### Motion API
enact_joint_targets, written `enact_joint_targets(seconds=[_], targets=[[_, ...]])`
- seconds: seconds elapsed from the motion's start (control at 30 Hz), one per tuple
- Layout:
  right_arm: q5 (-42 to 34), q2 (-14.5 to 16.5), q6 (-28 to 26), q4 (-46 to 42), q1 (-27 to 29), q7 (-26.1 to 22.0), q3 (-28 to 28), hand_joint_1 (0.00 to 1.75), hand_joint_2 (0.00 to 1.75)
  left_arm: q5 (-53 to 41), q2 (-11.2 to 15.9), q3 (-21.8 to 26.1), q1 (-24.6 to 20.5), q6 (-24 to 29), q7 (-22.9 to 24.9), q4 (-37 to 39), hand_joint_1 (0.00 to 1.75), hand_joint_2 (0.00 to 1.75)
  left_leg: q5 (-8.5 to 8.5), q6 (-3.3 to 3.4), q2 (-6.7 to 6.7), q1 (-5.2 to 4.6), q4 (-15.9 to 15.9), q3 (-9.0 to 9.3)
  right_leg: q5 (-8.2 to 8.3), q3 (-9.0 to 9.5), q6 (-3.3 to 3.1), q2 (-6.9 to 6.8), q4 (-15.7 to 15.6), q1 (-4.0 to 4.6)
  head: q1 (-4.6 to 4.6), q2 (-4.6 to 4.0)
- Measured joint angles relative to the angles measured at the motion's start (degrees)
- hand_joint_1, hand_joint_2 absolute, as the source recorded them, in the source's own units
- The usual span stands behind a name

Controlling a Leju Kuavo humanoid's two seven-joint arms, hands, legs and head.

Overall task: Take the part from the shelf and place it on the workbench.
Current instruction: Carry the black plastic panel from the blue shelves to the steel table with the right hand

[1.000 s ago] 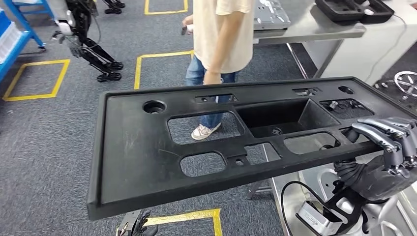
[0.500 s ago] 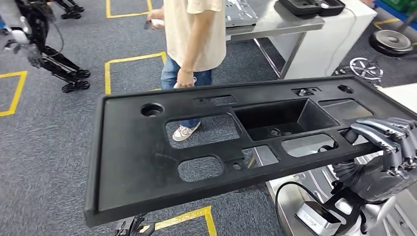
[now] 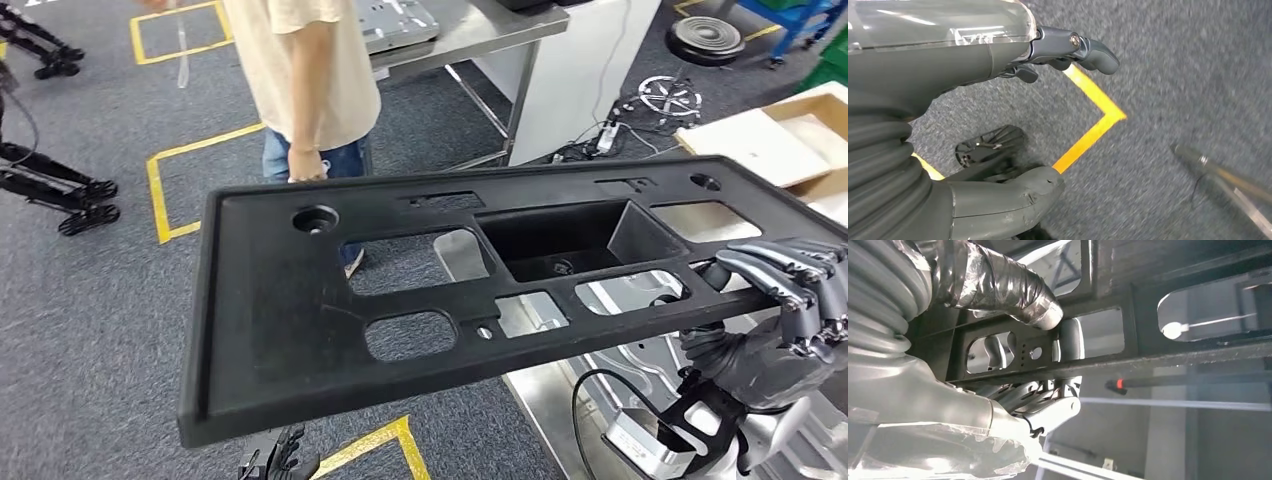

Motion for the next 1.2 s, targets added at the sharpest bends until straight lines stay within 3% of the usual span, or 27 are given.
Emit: enact_joint_targets(seconds=[0.03, 0.07, 0.1, 0.13, 0.2, 0.27, 0.3, 0.37, 0.43, 0.5, 0.57, 0.6, 0.63, 0.67, 0.73, 0.8, 0.87, 0.93, 1.0, 1.07, 1.1, 1.13, 1.2], targets=[[-0.01, 0.02, 0.00, 0.01, 0.03, 0.00, 0.00, 1.75, 1.75, 0.00, 0.02, 0.00, 0.18, -0.01, 0.01, 0.01, 0.00, 1.75, -1.27, -0.10, -0.39, 0.04, 3.43, -1.68, 0.00, -0.07, -0.03, 0.76, 0.11, -0.01, 0.00, 0.00], [-0.01, 0.03, 0.00, 0.01, 0.06, 0.00, 0.00, 1.75, 1.75, 0.00, 0.04, 0.00, 0.32, -0.01, 0.02, 0.01, 0.00, 1.75, -1.48, -0.17, -0.50, 0.07, 5.36, -2.72, -0.03, -0.14, -0.03, 1.56, 0.28, -0.01, 0.00, 0.00], [-0.01, 0.03, 0.00, 0.02, 0.09, 0.00, 0.00, 1.75, 1.75, 0.00, 0.06, 0.00, 0.38, -0.02, 0.02, 0.02, 0.00, 1.75, -0.54, -0.18, -0.54, 0.12, 5.27, -2.83, -0.08, -0.20, 0.00, 2.39, 0.50, -0.01, 0.00, 0.00], [-0.01, 0.03, 0.00, 0.02, 0.11, 0.00, 0.00, 1.75, 1.75, 0.00, 0.07, 0.00, 0.36, -0.04, 0.02, 0.02, 0.00, 1.75, 1.44, -0.13, -0.75, 0.20, 2.89, -1.85, -0.17, -0.23, 0.08, 3.21, 0.76, -0.02, -0.01, 0.00], [-0.01, 0.03, 0.00, 0.01, 0.11, -0.01, 0.00, 1.75, 1.75, 0.00, 0.13, 0.00, 0.28, -0.07, 0.02, 0.02, 0.00, 1.75, 5.09, 0.05, -3.14, 0.50, -4.36, 1.21, -0.42, -0.47, 0.43, 4.65, 1.35, -0.04, 0.00, 0.00], [0.00, 0.03, 0.01, -0.01, 0.11, -0.02, 0.00, 1.75, 1.75, 0.00, 0.20, 0.00, 0.30, -0.08, 0.03, 0.02, 0.00, 1.75, 6.12, 0.28, -5.52, 0.69, -8.25, 2.83, -0.44, -1.07, 0.98, 5.94, 1.82, -0.13, 0.01, 0.00], [-0.01, 0.03, 0.01, -0.02, 0.16, -0.02, 0.00, 1.75, 1.75, 0.00, 0.21, 0.00, 0.34, -0.11, 0.04, 0.02, 0.00, 1.75, 5.99, 0.43, -5.77, 0.61, -8.48, 2.94, -0.29, -1.37, 1.34, 6.57, 1.86, -0.22, 0.00, 0.00], [-0.02, 0.03, 0.00, -0.05, 0.33, -0.02, -0.02, 1.75, 1.75, 0.00, 0.20, -0.01, 0.28, -0.17, 0.04, 0.02, 0.00, 1.75, 6.34, 1.04, -4.58, 0.51, -8.91, 3.09, 0.04, -1.65, 2.09, 7.47, 1.60, -0.45, 0.00, 0.00], [-0.04, 0.03, 0.00, -0.09, 0.35, -0.02, -0.09, 1.75, 1.75, 0.02, 0.19, 0.00, 0.05, -0.20, 0.01, 0.02, 0.00, 1.75, 6.76, 1.80, -3.21, 0.67, -9.59, 3.36, -0.94, -2.39, 2.69, 5.40, 2.98, -0.30, 0.02, 0.00], [-0.07, 0.04, 0.00, -0.10, 0.33, -0.01, -0.15, 1.75, 1.75, 0.02, 0.19, 0.01, 0.09, -0.23, 0.00, 0.02, 0.00, 1.75, 6.85, 2.31, -1.63, 0.63, -9.94, 3.50, -4.25, -5.22, 3.18, 1.89, 8.99, -0.23, 0.05, 0.00], [-0.10, 0.05, 0.00, -0.09, 0.50, -0.01, -0.18, 1.75, 1.75, 0.00, 0.22, 0.00, 0.34, -0.30, 0.01, 0.02, 0.00, 1.75, 6.73, 2.50, 0.02, 0.53, -9.96, 3.46, -6.83, -8.51, 3.54, 0.46, 15.64, -0.46, 0.05, 0.00], [-0.11, 0.05, 0.00, -0.08, 0.60, -0.01, -0.20, 1.75, 1.75, 0.00, 0.23, 0.00, 0.40, -0.34, 0.02, 0.02, 0.00, 1.75, 6.67, 2.48, 0.80, 0.52, -9.95, 3.47, -6.59, -8.92, 3.63, 0.19, 16.48, -0.57, 0.04, 0.00], [-0.11, 0.05, 0.00, -0.08, 0.66, -0.02, -0.21, 1.75, 1.75, 0.00, 0.25, 0.00, 0.40, -0.40, 0.02, 0.02, 0.00, 1.75, 6.59, 2.44, 1.49, 0.52, -9.95, 3.53, -5.43, -8.24, 3.63, -0.10, 15.25, -0.65, 0.05, 0.00], [-0.11, 0.05, 0.00, -0.08, 0.68, -0.02, -0.22, 1.75, 1.75, 0.00, 0.25, 0.00, 0.36, -0.48, 0.02, 0.02, 0.00, 1.75, 6.47, 2.34, 2.14, 0.51, -9.94, 3.68, -3.57, -6.39, 3.51, -0.73, 11.92, -0.64, 0.05, 0.00], [-0.13, 0.06, 0.00, -0.09, 0.65, -0.02, -0.25, 1.75, 1.75, 0.00, 0.24, 0.00, 0.28, -0.59, 0.01, 0.02, 0.00, 1.75, 6.14, 1.91, 3.25, 0.34, -9.90, 4.05, -0.89, -2.32, 2.79, -3.39, 4.38, -0.12, 0.04, 0.00], [-0.18, 0.07, 0.00, -0.09, 0.64, -0.02, -0.30, 1.75, 1.75, 0.00, 0.25, -0.01, 0.25, -0.65, 0.01, 0.02, 0.00, 1.75, 5.81, 1.35, 4.32, 0.06, -9.87, 4.32, -0.35, -0.78, 1.96, -4.68, 1.11, 0.53, 0.02, 0.00], [-0.22, 0.08, 0.00, -0.10, 0.70, -0.01, -0.42, 1.75, 1.75, 0.00, 0.25, -0.03, 0.19, -0.72, 0.00, 0.01, 0.00, 1.75, 5.49, 0.72, 5.22, -0.04, -9.94, 4.58, -0.18, -0.85, 1.34, -3.30, 0.87, 0.48, 0.02, 0.00], [-0.23, 0.10, -0.01, -0.14, 0.72, 0.02, -0.56, 1.75, 1.75, 0.00, 0.30, -0.04, 0.06, -0.76, -0.01, 0.00, 0.00, 1.75, 4.10, 0.14, 3.71, 0.11, -8.41, 4.24, 0.14, -0.60, 0.66, -2.04, 0.34, 0.08, 0.01, 0.00], [-0.25, 0.20, -0.01, -0.16, 0.72, 0.06, -0.63, 1.75, 1.75, 0.00, 0.40, -0.04, 0.16, -0.76, -0.02, 0.01, 0.00, 1.75, 0.76, -0.12, 0.87, 0.28, -2.51, 1.70, 0.29, -0.44, 0.17, -0.81, 0.09, -0.13, 0.00, 0.00], [-0.25, 0.28, 0.00, -0.15, 0.78, 0.09, -0.65, 1.75, 1.75, -0.01, 0.46, -0.04, 0.53, -0.75, -0.03, 0.02, 0.00, 1.75, -1.90, -0.26, -0.34, 0.31, 4.65, -1.93, 0.26, -0.47, 0.00, 0.71, 0.23, -0.15, 0.00, 0.00], [-0.25, 0.30, 0.00, -0.14, 0.83, 0.10, -0.66, 1.75, 1.75, -0.01, 0.47, -0.04, 0.67, -0.75, -0.03, 0.02, 0.00, 1.75, -1.70, -0.30, -0.50, 0.33, 6.10, -2.89, 0.21, -0.48, 0.00, 1.54, 0.36, -0.16, -0.01, 0.00], [-0.25, 0.29, 0.00, -0.14, 0.87, 0.15, -0.68, 1.75, 1.75, -0.01, 0.49, -0.04, 0.72, -0.74, -0.03, 0.02, 0.00, 1.75, -0.31, -0.29, -0.58, 0.36, 5.29, -2.82, 0.12, -0.48, 0.03, 2.37, 0.55, -0.19, -0.01, 0.00], [-0.25, 0.29, 0.00, -0.13, 0.92, 0.39, -0.73, 1.75, 1.75, 0.00, 0.56, -0.04, 0.68, -0.74, -0.09, 0.02, 0.00, 1.75, 4.15, -0.16, -1.92, 0.56, -1.41, -0.35, -0.20, -0.54, 0.33, 3.92, 1.13, -0.32, 0.00, 0.00]])
